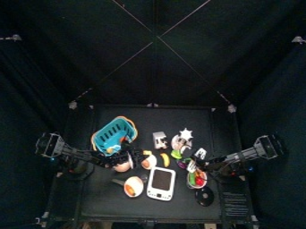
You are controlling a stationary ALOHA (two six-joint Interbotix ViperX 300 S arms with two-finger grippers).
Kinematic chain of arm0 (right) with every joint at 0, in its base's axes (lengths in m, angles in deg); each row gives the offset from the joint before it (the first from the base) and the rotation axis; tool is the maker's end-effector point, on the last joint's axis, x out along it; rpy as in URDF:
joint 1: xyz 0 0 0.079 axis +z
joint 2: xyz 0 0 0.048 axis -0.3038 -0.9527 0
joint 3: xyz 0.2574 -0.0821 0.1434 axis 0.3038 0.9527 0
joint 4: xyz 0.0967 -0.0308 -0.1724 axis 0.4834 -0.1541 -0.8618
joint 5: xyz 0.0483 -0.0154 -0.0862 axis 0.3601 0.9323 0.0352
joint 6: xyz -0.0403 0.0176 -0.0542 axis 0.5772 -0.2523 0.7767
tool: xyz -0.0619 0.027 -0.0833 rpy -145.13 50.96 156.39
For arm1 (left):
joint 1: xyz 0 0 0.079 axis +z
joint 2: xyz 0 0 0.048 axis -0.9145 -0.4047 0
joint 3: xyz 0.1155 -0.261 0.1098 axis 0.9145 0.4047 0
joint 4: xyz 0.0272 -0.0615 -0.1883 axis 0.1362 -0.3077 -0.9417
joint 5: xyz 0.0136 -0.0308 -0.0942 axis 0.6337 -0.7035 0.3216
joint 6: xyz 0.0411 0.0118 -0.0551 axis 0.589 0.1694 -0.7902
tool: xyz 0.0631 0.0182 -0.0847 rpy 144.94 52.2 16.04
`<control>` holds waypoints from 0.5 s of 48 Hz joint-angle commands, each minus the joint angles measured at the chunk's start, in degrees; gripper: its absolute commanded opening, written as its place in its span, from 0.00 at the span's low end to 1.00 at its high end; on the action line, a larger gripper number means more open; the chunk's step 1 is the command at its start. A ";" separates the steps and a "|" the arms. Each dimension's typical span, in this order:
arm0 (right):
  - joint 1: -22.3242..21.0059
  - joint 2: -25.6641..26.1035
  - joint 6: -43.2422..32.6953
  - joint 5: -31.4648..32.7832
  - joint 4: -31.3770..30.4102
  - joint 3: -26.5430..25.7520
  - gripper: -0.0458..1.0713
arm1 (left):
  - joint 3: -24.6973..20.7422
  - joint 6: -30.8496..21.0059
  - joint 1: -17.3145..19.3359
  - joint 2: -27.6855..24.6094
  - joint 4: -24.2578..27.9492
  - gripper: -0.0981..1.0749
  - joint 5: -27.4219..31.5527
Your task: Place bottom corn half into basket
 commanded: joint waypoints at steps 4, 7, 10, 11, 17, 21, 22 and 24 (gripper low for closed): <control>3.60 1.49 -0.53 -0.09 -0.70 -1.67 0.88 | -0.09 0.44 0.18 1.67 0.44 0.68 -0.35; 3.87 1.58 -0.53 -0.09 -0.88 -1.41 0.88 | 0.44 0.53 0.18 2.81 1.05 0.68 -0.35; 3.78 1.58 -0.35 -0.09 -0.88 -1.23 0.88 | 1.32 0.53 0.18 4.48 2.29 0.68 -0.53; 3.78 1.49 -0.35 -0.09 -0.88 -1.14 0.88 | 1.67 0.53 0.18 5.19 2.81 0.68 -0.53; 3.96 1.41 -0.70 -0.09 0.00 -0.62 0.88 | 5.10 0.53 1.05 10.90 6.06 0.68 -0.53; 4.04 1.41 -0.79 -0.09 0.70 -0.44 0.88 | 8.53 0.44 3.25 16.00 7.38 0.68 -0.53; 4.04 1.32 -0.88 -0.09 0.88 -0.44 0.88 | 9.32 0.44 3.78 17.05 7.56 0.69 -0.44; 4.04 1.05 -0.88 -0.09 1.14 -0.35 0.88 | 10.81 0.53 4.75 19.51 7.91 0.69 -0.09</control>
